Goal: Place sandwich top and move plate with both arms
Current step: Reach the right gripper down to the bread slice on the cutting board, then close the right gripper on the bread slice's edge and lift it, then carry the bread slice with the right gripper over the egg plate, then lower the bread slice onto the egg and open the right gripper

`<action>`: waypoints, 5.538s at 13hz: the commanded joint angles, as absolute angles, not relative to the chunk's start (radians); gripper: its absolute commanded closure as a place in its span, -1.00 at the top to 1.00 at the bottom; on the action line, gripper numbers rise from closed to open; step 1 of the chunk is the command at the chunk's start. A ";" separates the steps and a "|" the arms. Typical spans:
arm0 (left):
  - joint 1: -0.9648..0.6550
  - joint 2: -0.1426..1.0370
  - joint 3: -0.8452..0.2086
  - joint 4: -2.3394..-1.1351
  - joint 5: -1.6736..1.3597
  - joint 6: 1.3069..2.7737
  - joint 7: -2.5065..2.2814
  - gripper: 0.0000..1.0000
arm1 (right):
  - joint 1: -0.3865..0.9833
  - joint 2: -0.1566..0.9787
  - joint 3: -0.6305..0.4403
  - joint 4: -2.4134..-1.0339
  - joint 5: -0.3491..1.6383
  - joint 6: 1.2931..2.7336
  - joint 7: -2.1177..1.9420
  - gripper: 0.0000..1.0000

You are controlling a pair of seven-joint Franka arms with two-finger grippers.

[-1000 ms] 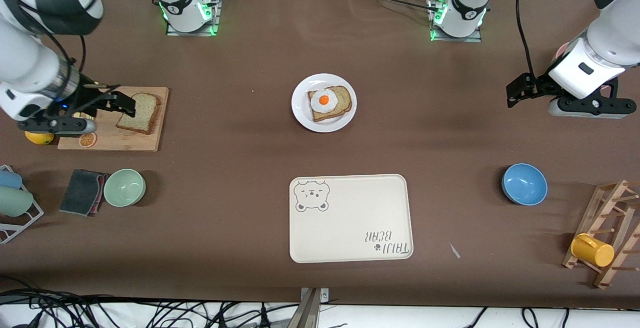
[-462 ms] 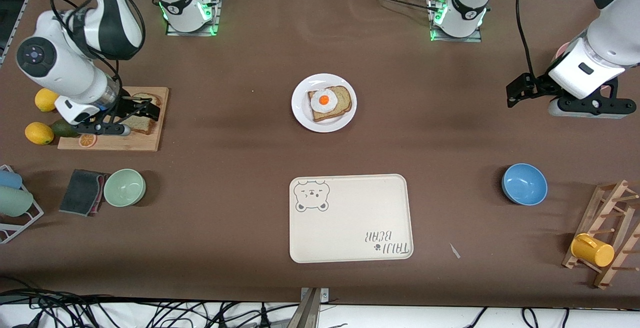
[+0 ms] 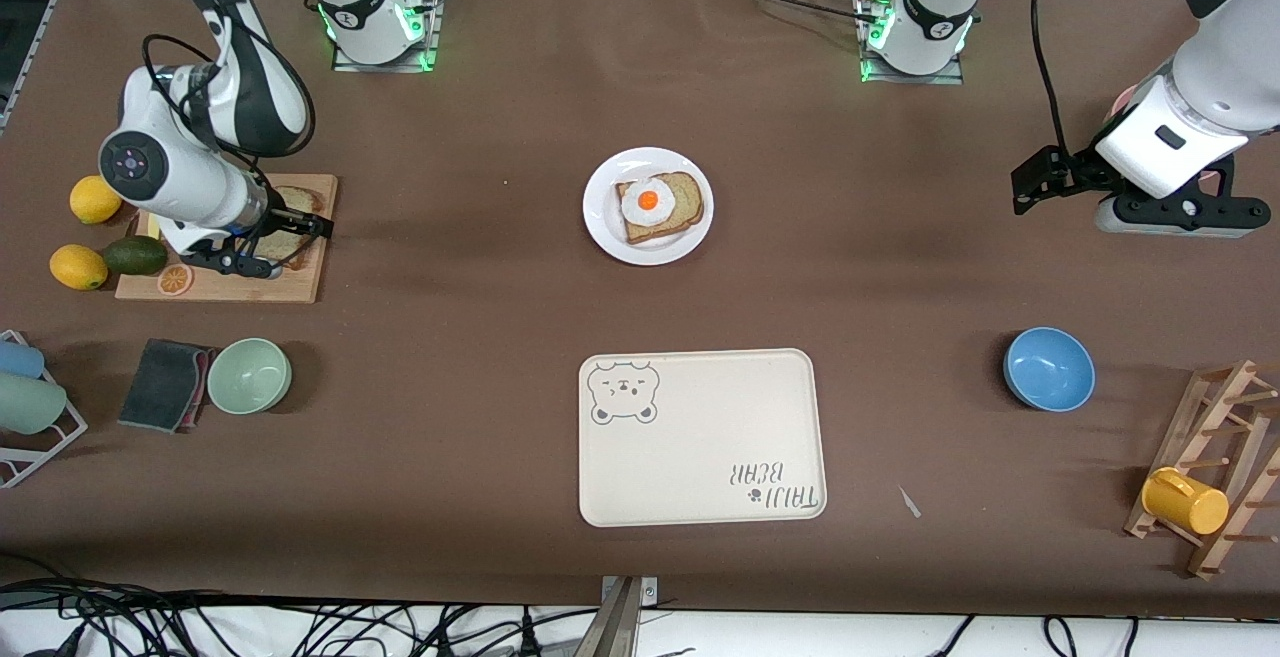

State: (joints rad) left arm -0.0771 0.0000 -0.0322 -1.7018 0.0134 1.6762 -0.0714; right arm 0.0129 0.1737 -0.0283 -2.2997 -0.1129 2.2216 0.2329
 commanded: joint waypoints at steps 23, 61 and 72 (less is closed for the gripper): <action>-0.081 0.014 -0.037 -1.669 -0.014 1.651 -0.077 1.00 | 0.006 0.308 -0.074 -2.301 -0.344 2.352 0.414 -0.88; -0.081 0.014 -0.037 -1.669 -0.014 1.634 -0.071 1.00 | 0.506 0.664 0.255 -1.494 0.361 2.031 1.810 -1.00; -0.084 0.014 -0.038 -1.667 -0.014 1.634 -0.075 1.00 | 0.561 0.733 0.253 -1.508 0.290 2.075 1.870 -1.00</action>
